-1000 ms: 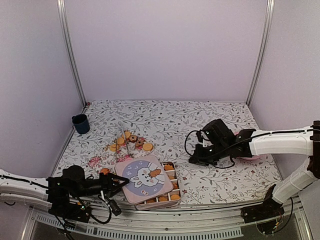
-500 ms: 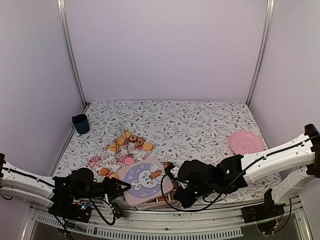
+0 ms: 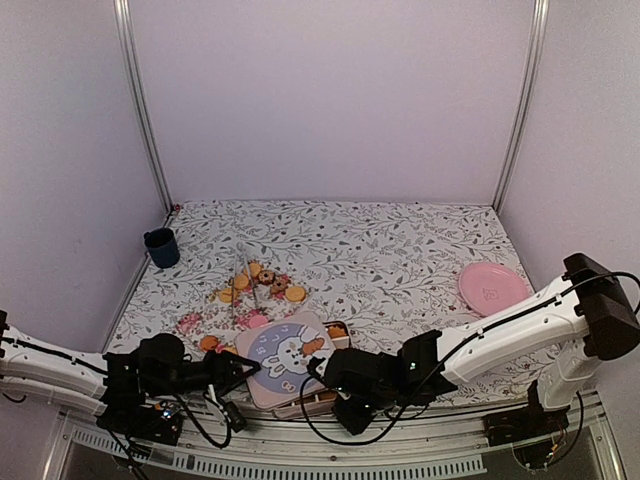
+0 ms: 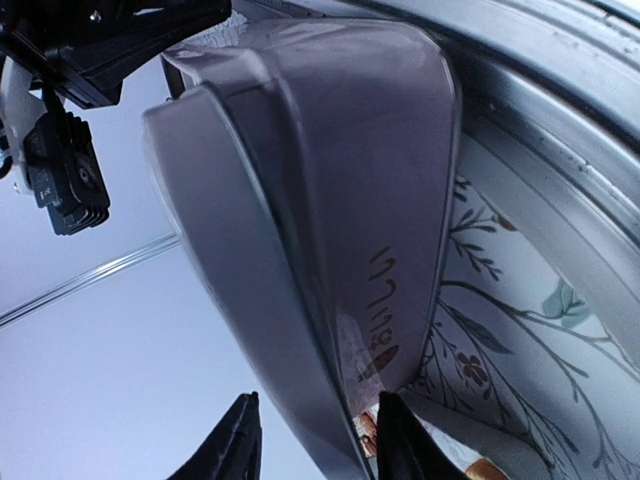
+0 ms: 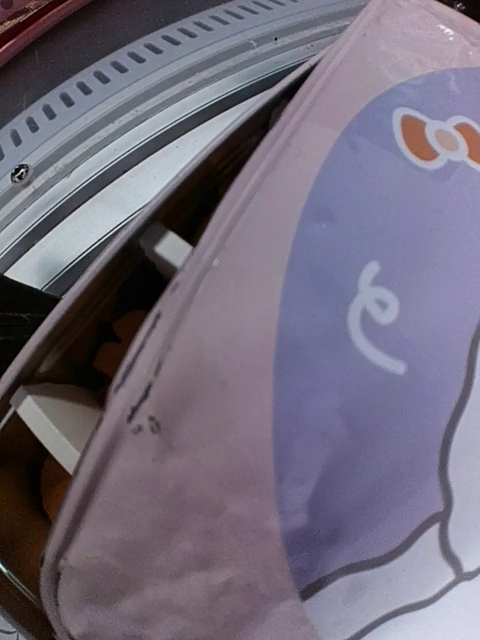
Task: Pack the cookies
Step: Move the packing box to the center of the board.
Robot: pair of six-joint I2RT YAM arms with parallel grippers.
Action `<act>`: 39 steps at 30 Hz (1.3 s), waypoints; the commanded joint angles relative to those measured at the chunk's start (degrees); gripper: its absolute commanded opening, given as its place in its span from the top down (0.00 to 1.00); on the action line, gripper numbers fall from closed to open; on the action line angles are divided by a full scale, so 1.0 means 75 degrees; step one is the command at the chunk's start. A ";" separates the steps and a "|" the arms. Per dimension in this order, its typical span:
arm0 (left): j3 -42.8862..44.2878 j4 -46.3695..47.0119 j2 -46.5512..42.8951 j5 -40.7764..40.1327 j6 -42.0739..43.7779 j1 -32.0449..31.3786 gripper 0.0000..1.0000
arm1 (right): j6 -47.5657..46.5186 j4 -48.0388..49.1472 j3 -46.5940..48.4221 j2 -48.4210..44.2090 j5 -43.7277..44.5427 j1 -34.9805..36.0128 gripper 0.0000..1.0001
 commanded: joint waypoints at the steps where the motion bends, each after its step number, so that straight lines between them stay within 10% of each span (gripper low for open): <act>1: -0.0178 0.0264 0.0088 0.0055 0.0088 0.0182 0.59 | -0.0095 0.0153 0.0475 0.0422 0.0613 -0.0173 1.00; 24: 0.1225 0.2574 0.3389 0.1428 0.1674 0.2326 0.61 | -0.0236 0.1186 0.1424 0.0721 0.0018 -0.1730 0.98; 39: 0.1301 0.3434 0.3944 0.1539 0.2300 0.2395 0.61 | -0.0193 0.1411 0.0054 -0.2040 0.0166 -0.3218 0.34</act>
